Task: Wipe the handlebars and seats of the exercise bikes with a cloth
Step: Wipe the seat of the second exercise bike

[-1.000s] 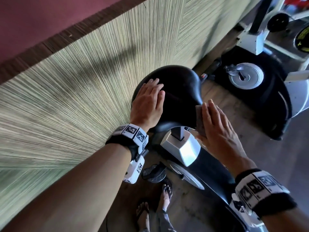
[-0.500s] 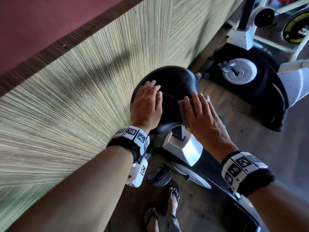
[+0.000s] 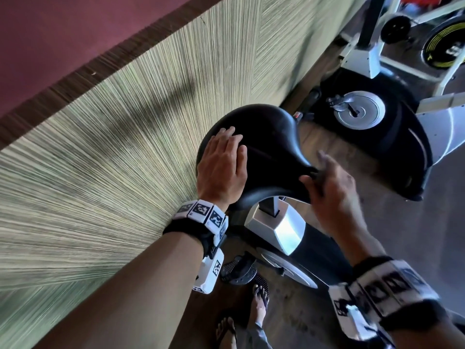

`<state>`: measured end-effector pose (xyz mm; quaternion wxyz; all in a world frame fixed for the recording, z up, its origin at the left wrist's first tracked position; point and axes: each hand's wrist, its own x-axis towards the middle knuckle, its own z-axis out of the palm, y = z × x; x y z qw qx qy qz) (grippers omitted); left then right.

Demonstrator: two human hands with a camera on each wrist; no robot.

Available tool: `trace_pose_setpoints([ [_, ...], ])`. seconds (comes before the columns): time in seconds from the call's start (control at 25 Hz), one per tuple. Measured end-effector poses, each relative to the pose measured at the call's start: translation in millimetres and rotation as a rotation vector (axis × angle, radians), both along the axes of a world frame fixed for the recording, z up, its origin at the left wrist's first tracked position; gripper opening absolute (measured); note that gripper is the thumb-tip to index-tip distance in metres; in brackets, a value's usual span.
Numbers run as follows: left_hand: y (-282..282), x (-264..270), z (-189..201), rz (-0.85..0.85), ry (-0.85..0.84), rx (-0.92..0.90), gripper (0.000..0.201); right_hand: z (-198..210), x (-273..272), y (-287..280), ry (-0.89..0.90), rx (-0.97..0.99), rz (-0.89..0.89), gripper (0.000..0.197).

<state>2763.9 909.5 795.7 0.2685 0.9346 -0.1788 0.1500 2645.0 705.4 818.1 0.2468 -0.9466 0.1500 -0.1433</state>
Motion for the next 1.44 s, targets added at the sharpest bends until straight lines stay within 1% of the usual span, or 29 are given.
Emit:
trace_pose_setpoints([
  [0.08,-1,0,0,0.011,0.01,0.005,0.051,1,41,27,0.257,-0.172,-0.005,0.087],
  [0.12,-1,0,0,0.012,0.014,0.003,0.051,6,63,41,0.352,-0.179,-0.013,0.091],
  [0.2,1,1,-1,-0.007,0.022,-0.008,0.051,14,93,55,0.452,-0.108,0.033,0.087],
  [0.24,2,1,-2,-0.018,0.023,-0.01,0.051,16,97,55,0.46,-0.091,0.068,0.083],
  [0.32,2,0,-2,-0.025,0.019,-0.01,0.05,15,83,41,0.459,-0.126,0.098,0.079],
  [0.4,2,-1,-1,-0.013,0.014,-0.004,0.048,14,65,30,0.501,-0.136,0.077,0.078],
  [0.44,1,-1,-1,-0.013,0.012,0.001,0.048,14,65,29,0.522,-0.127,0.051,0.077],
  [0.48,0,-1,-1,-0.014,0.013,0.007,0.048,13,76,31,0.54,-0.118,0.024,0.077],
  [0.56,0,0,-1,-0.011,0.012,0.005,0.047,12,115,41,0.577,-0.058,-0.037,0.078],
  [0.6,1,0,-1,-0.008,0.01,0.0,0.047,13,134,47,0.584,-0.045,-0.038,0.078],
  [0.68,2,-1,-1,-0.009,0.006,0.0,0.046,13,147,48,0.533,-0.076,0.071,0.074],
  [0.76,2,-1,0,-0.021,0.008,0.002,0.045,15,120,39,0.43,-0.067,0.218,0.066],
  [0.84,3,-2,0,-0.029,0.02,0.011,0.046,15,68,30,0.325,-0.142,0.27,0.063],
  [0.88,2,-2,0,-0.026,0.021,0.012,0.047,14,43,28,0.303,-0.224,0.248,0.064],
  [0.92,2,-2,-1,-0.021,0.02,0.008,0.047,10,29,28,0.31,-0.288,0.215,0.066],
  [0.96,2,-2,-1,-0.017,0.021,0.003,0.047,5,29,29,0.325,-0.316,0.164,0.068],
  [1.04,0,-1,0,-0.013,0.024,0.005,0.048,2,63,40,0.377,-0.224,0.051,0.068],
  [1.12,1,-3,2,-0.014,0.032,0.01,0.049,5,98,50,0.401,-0.133,0.078,0.072],
  [1.16,3,-2,2,-0.024,0.031,0.007,0.049,4,100,51,0.382,-0.142,0.111,0.073],
  [1.2,4,-2,2,-0.035,0.029,0.002,0.049,1,91,46,0.343,-0.181,0.151,0.074],
  [1.28,5,-2,-1,-0.036,0.018,-0.011,0.048,-3,46,31,0.259,-0.284,0.185,0.073],
  [1.32,5,-1,-1,-0.033,0.009,-0.019,0.047,-6,19,21,0.237,-0.318,0.157,0.071],
  [1.36,4,-2,-1,-0.03,0.003,-0.026,0.046,-10,-3,12,0.224,-0.312,0.102,0.069],
  [1.44,2,-4,1,-0.024,0.004,-0.025,0.045,-18,-17,6,0.184,-0.237,-0.035,0.067],
])
